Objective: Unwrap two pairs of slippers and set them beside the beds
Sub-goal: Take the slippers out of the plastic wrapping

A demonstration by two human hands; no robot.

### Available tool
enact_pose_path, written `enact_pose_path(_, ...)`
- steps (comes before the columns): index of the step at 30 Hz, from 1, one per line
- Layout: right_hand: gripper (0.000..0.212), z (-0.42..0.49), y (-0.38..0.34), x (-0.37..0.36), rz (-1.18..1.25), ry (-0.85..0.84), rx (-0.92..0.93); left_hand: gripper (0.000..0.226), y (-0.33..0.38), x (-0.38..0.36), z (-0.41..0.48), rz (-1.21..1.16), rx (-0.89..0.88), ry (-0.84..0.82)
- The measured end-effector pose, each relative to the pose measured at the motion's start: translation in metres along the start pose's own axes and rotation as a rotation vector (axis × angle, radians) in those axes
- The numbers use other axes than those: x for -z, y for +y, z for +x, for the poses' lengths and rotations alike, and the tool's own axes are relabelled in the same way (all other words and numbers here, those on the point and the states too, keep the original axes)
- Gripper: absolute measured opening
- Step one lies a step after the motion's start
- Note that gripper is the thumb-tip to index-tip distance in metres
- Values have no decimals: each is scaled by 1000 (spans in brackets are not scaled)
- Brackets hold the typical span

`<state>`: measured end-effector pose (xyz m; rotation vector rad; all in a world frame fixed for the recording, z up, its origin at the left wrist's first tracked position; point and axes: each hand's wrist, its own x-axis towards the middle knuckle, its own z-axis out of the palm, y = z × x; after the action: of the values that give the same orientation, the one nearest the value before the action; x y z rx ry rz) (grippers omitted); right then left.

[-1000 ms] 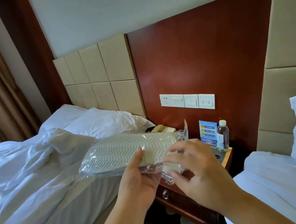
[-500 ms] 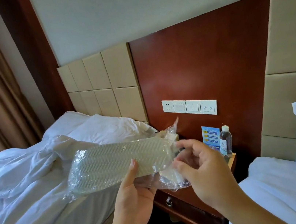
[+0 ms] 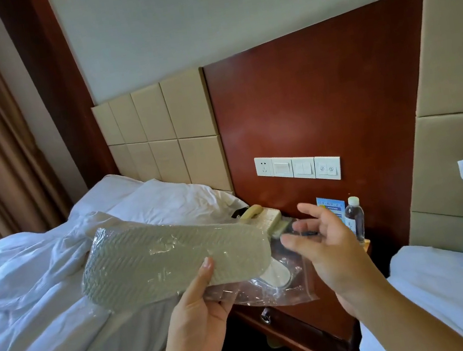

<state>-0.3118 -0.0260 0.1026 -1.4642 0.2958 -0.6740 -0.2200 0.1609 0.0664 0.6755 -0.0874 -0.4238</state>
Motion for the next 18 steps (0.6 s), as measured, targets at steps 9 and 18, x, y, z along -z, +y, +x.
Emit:
enact_pose_path(9, 5, 31, -11, 12, 87, 154, -100, 53, 1, 15, -7, -26, 73, 7)
enact_pose_path(18, 18, -18, -23, -6, -330, 52, 466, 49, 0, 17, -5, -37, 79, -1)
